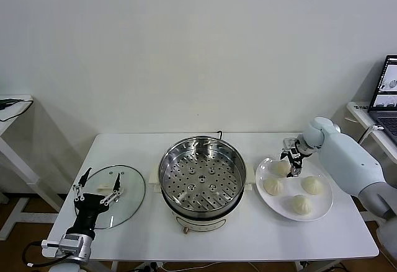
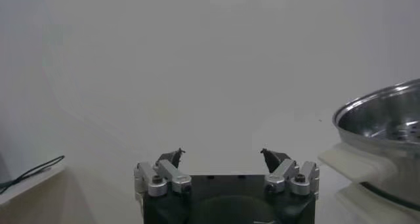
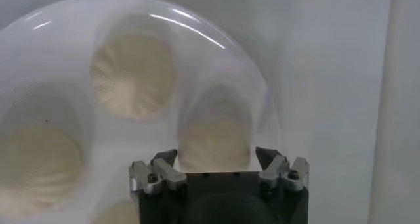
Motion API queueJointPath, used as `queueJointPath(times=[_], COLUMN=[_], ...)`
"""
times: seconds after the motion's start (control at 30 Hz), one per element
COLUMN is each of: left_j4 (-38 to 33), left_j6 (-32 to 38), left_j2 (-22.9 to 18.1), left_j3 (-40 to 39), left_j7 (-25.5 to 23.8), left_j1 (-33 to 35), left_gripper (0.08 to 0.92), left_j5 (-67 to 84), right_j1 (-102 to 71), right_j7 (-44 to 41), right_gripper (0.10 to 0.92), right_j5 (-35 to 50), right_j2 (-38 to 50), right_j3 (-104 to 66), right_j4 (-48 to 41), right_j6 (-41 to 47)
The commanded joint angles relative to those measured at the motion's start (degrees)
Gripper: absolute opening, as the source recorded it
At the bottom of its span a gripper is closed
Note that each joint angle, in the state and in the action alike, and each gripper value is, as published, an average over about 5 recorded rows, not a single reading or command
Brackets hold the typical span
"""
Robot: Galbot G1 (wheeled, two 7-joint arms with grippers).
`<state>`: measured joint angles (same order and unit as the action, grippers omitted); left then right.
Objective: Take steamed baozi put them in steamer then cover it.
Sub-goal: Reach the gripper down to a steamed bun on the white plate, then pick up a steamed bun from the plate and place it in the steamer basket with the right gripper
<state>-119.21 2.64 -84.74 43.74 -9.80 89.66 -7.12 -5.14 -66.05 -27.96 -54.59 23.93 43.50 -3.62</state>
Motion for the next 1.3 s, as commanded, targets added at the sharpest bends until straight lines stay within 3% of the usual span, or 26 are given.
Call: queueJointPath(times=[0.03,0.73,1.07,1.3], left_j4=[0.0,-0.7,-2.1,-2.1], left_j6=[0.0,-0.1,-0.7,-0.8], left_j2=[0.0,-0.2,0.0,0.2], left_j3=[0.0,-0.4,-0.7,0.1], left_j7=[0.0,0.7,1.1,1.1], left_j1=[-0.1,-0.1,0.1,0.2], left_gripper=[0.823,0.823,0.823,0.823], left_j5=[0.0,-0.1,-0.1,0.0], right_j1=[0.3,0.4,17.1,37.2], right_j7=[-0.1,0.5,-1.2,-4.3], right_gripper=[0.743,0.712,0.712,0.712], right_j5=[-0.8,2.7,18.4,23.9], right_j2=[-0.7,3.1,15.8,14.2], right_j3=[-0.1,1.4,17.9,34.0], right_j4=[-1.0,4.7,25.2,38.7], right_j6=[-0.2,-0.4,-4.0,-15.4])
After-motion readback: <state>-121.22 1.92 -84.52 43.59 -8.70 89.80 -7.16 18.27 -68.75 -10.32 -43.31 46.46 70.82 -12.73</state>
